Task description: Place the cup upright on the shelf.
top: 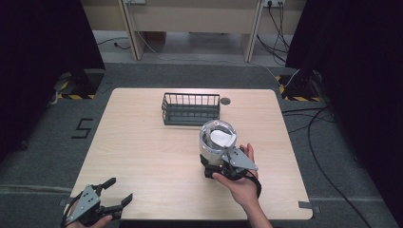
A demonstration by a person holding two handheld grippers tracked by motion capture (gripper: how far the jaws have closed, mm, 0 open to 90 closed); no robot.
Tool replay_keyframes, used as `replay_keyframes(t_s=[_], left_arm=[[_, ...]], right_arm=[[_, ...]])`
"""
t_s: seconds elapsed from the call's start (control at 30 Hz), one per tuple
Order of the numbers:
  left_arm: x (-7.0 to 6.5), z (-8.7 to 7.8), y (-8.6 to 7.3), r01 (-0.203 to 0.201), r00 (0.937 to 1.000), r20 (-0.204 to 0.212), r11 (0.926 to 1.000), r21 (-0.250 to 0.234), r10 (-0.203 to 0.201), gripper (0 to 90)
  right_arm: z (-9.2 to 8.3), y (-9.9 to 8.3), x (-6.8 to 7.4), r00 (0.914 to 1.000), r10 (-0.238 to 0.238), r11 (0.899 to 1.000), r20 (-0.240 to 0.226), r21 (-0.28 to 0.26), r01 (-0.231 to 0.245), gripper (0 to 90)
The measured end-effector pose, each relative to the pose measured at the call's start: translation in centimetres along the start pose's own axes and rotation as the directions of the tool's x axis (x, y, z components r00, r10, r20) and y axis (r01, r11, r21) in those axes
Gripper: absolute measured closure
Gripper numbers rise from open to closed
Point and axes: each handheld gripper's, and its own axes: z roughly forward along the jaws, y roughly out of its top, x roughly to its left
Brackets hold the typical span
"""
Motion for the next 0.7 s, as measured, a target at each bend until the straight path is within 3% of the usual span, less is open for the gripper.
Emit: replay_keyframes(t_s=[0.7], left_arm=[[0.1,-0.1,0.0,0.002,1.0,-0.001,1.0,0.001,-0.002,14.5]], right_arm=[[2.3,1.8,-1.7,0.9991,0.031,1.0,0.03,-0.002,-0.031,9.7]])
